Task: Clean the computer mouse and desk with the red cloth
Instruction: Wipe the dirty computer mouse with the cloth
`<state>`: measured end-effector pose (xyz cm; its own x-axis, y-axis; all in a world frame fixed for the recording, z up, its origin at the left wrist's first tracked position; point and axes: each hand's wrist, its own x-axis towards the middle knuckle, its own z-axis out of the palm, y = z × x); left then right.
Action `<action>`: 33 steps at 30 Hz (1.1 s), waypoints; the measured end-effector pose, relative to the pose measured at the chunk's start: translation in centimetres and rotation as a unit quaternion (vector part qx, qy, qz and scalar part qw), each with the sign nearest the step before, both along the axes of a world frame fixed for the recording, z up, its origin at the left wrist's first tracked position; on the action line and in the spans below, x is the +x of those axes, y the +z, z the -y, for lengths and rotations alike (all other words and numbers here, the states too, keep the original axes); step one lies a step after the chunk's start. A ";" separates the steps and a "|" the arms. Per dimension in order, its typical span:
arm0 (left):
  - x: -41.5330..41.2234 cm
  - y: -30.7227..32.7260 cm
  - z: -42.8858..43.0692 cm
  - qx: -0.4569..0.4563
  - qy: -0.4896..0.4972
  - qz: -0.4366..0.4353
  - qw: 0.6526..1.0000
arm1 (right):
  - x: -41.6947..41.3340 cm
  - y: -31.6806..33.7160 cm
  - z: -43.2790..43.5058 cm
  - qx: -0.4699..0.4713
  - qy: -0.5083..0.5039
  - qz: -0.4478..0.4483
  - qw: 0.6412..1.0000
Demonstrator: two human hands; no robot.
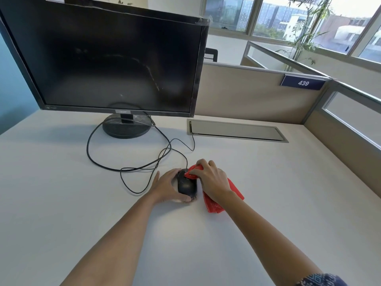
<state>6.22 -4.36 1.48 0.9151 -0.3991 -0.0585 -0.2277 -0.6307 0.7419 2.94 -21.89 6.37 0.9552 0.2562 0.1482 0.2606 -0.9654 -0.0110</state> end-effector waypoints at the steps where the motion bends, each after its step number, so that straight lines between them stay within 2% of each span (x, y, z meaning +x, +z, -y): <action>1: 0.0 0.0 0.0 -0.001 0.001 0.001 1.000 | -0.1 0.0 0.0 -0.001 0.001 0.001 1.000; 9: 0.3 -0.5 0.0 -0.008 0.001 0.001 1.000 | -1.5 -0.5 -0.2 -0.015 0.072 0.027 0.997; 17: 0.0 -0.3 0.1 -0.022 0.011 -0.014 1.000 | 3.1 0.4 -2.3 -0.074 0.010 0.003 0.997; 19: -0.1 -0.1 0.0 -0.028 0.008 -0.017 0.999 | 4.0 0.7 -2.3 -0.052 -0.012 -0.021 0.998; 21: -0.1 0.1 0.0 -0.027 0.010 -0.018 0.999 | 4.4 0.9 -2.0 0.022 -0.049 -0.044 0.998; 23: 0.0 0.0 0.0 -0.015 0.009 -0.017 1.000 | 4.5 1.1 -1.6 0.106 -0.079 -0.029 0.991; 24: 0.0 -0.1 -0.1 -0.013 0.007 -0.017 1.000 | 4.3 1.1 -1.8 0.117 -0.070 -0.011 0.991; 27: 0.0 -0.5 -0.1 -0.020 0.006 -0.022 1.000 | 3.1 0.8 -2.7 0.023 0.052 0.025 0.998; 29: 0.0 -0.6 0.0 -0.017 0.008 -0.025 1.000 | 2.4 0.2 -3.0 -0.045 0.131 0.018 0.990; 33: 0.4 -0.6 0.1 -0.010 0.006 -0.033 0.999 | 3.3 0.3 -2.6 -0.104 0.179 0.012 0.978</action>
<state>6.58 -4.48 0.88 0.9143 -0.3896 -0.1106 -0.1709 -0.6185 0.7670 6.20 -19.25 6.71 0.7963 0.5998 0.0786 0.5795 -0.7936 0.1853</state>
